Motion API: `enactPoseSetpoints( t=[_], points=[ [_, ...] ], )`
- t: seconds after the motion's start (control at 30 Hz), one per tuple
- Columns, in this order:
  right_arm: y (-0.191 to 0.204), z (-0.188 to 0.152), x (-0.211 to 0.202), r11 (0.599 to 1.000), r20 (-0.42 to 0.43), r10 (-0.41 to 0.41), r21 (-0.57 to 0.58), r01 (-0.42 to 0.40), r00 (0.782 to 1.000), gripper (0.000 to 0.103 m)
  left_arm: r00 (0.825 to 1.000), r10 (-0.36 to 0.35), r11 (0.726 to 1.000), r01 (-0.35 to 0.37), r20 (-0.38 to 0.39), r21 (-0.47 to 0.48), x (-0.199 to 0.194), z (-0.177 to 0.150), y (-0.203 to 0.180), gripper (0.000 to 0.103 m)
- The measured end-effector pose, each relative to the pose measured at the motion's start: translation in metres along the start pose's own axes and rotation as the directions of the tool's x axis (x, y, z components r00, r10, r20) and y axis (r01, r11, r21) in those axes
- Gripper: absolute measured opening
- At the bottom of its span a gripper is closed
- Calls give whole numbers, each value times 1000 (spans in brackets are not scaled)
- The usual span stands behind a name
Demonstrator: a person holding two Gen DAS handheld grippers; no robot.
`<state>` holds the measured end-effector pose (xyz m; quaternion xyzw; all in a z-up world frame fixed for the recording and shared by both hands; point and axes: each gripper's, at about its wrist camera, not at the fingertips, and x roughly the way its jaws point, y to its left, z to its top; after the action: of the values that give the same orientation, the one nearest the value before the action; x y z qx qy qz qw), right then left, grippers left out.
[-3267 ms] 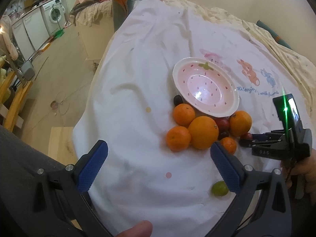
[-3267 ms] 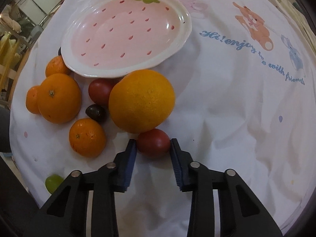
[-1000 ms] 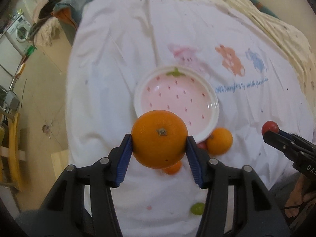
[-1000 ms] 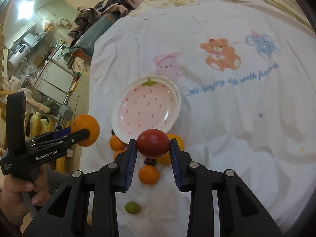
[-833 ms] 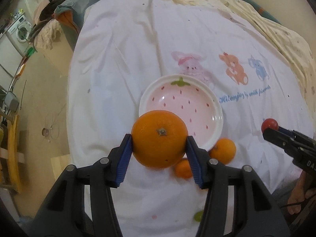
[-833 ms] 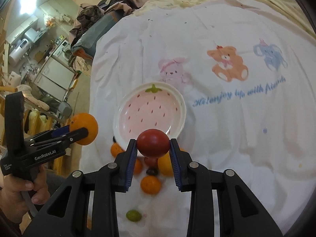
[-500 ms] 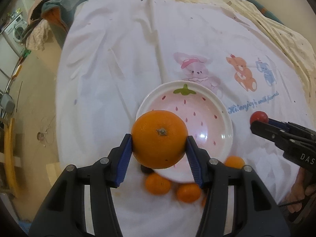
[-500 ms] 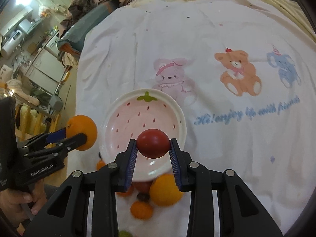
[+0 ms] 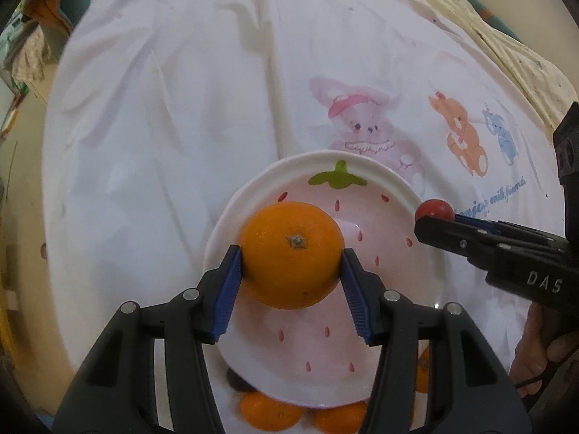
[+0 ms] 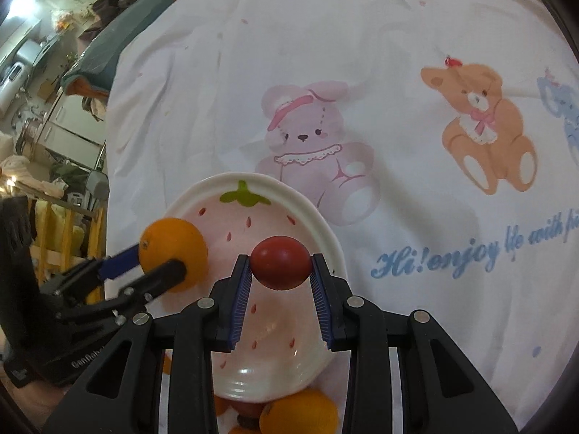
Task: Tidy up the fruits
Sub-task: 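Lower the orange onto the pink plate and open left gripper while right releases tomato there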
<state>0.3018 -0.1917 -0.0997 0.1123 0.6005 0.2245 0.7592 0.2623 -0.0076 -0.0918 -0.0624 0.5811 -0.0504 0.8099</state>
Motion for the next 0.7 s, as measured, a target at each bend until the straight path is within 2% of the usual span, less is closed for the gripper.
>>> enactPoseSetpoints(
  t=[0.3,0.5,0.57,0.63,0.7],
  points=[
    [-3,5,15,998,-25,51,25,-50,998,35,1000,-21,1000,21,3,-12,5,1,1,52],
    [-4,3,20,997,-39,63,37,-61,997,36,1000,-3,1000,3,-15,7,6,2,-3,55],
    [-5,3,19,997,-35,68,41,-67,997,37,1000,5,1000,-5,-13,6,6,2,-3,67],
    [-8,3,19,996,-35,73,55,-71,997,37,1000,19,1000,-19,-3,7,3,1,-3,74],
    [-11,3,18,995,-30,78,72,-76,997,37,1000,18,1000,-18,-4,9,3,1,-3,75]
  ],
)
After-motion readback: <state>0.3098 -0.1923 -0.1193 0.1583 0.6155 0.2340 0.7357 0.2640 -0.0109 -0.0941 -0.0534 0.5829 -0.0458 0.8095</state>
